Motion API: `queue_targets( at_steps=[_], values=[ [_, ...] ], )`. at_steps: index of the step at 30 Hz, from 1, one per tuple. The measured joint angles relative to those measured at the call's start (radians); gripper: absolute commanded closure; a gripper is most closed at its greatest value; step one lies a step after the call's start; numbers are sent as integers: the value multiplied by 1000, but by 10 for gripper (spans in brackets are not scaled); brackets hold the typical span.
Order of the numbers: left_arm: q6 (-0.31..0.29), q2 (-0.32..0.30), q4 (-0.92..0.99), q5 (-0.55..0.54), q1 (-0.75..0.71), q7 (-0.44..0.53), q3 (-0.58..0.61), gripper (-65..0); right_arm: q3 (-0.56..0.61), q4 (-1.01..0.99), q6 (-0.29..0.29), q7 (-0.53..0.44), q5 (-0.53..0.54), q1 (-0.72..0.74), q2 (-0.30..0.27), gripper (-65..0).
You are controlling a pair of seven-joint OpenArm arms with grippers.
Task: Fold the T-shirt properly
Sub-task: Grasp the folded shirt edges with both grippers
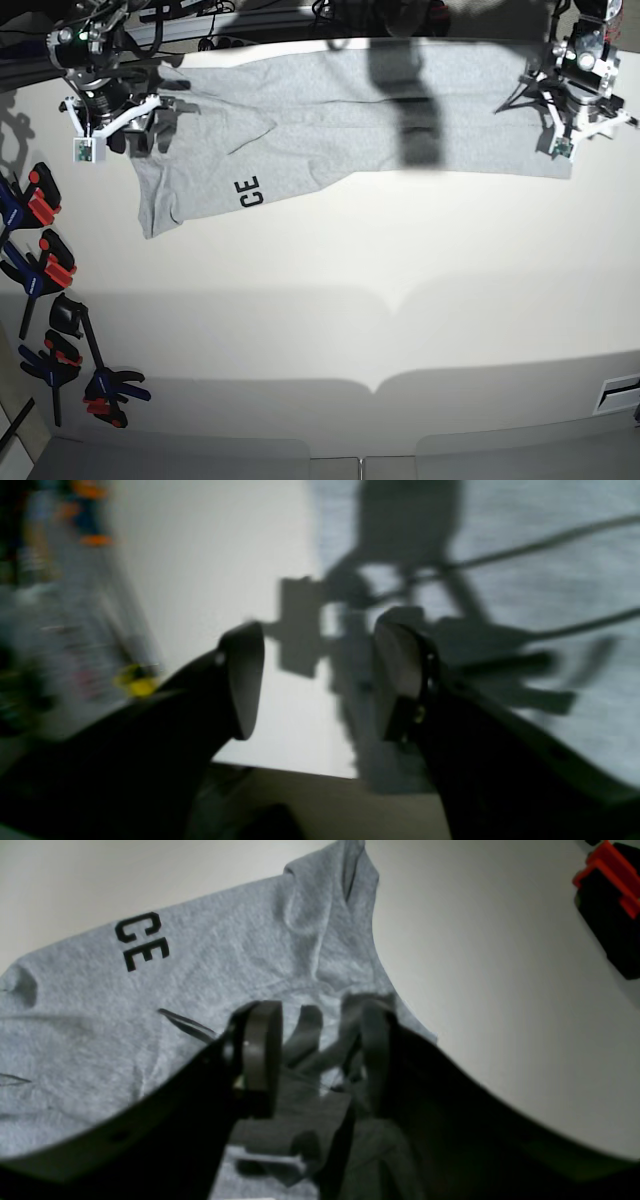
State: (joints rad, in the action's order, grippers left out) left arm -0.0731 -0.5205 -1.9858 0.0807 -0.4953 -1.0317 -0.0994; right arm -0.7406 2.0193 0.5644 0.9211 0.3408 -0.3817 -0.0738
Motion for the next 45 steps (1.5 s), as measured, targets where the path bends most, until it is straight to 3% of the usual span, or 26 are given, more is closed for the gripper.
queue_targets(
  at_steps=[4, 9, 11, 17, 21, 26, 30, 36, 40, 45],
  values=[
    [-3, 3, 0, -123, 0, 29, -49, -322, -1, 0, 0, 14, 22, 2, -16, -261],
    [-14, 2, 0, -290, 1, 29, -196, -322, -1, 0, 0, 11, 53, 2, -15, -261],
    [-43, 3, 3, -379, 0, 29, -260, -322, -1, 0, 0, 11, 53, 2, -15, -261],
    [-209, 3, 126, -692, 3, 44, -420, -322, -1, 0, 0, 13, 101, 2, -16, -261],
    [-299, 6, 283, -868, 7, 41, -481, -322, 0, 0, 0, 23, 101, 2, -48, -261],
    [-410, 8, 505, -1035, 76, -7, -527, -322, -1, 0, 0, 46, 102, 2, -58, -261],
    [-477, 8, 620, -1124, 132, -68, -529, -322, 0, 0, -1, 45, 103, 2, -62, -261],
    [-524, 3, 758, -1151, 158, -75, -535, -322, 0, 0, 16, 61, 161, 2, -62, -261],
    [-586, 0, 783, -1240, 163, -200, -537, -322, 0, 0, 16, 68, 173, 2, -62, -261],
    [-586, 2, 785, -1263, 160, -214, -537, -322, 0, 0, 16, 65, 180, 2, -62, -261]
  ],
)
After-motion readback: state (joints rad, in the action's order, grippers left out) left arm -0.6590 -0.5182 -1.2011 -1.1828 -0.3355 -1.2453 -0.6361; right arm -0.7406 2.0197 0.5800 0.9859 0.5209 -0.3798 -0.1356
